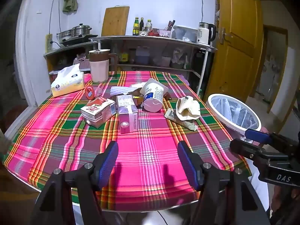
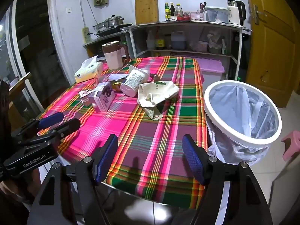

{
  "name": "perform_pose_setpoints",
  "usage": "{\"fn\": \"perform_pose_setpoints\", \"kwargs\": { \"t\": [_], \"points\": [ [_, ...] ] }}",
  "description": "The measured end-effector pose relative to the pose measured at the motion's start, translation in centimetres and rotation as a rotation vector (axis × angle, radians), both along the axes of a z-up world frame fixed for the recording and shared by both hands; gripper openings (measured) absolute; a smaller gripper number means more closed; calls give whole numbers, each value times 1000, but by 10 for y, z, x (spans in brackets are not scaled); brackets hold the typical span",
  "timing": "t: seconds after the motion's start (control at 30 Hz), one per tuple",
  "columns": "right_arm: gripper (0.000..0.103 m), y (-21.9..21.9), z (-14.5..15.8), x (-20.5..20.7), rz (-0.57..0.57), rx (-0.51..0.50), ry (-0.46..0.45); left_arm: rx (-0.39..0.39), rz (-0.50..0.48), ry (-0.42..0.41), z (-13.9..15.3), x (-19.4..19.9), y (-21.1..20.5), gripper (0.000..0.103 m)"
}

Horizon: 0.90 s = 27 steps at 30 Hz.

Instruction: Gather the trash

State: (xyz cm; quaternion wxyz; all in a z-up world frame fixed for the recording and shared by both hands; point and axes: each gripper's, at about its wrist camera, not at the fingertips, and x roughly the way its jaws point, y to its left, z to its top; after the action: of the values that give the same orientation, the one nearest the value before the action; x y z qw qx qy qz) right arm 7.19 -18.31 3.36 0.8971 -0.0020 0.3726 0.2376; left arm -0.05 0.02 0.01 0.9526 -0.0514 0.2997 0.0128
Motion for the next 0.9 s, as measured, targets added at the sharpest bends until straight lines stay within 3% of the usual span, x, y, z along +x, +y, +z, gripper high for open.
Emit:
{"fn": "perform_pose_setpoints", "kwargs": {
  "t": [0.9],
  "points": [
    [71,-3,3,0,-8,-1,4,7,-3,17,0,0,0,65]
  ]
}}
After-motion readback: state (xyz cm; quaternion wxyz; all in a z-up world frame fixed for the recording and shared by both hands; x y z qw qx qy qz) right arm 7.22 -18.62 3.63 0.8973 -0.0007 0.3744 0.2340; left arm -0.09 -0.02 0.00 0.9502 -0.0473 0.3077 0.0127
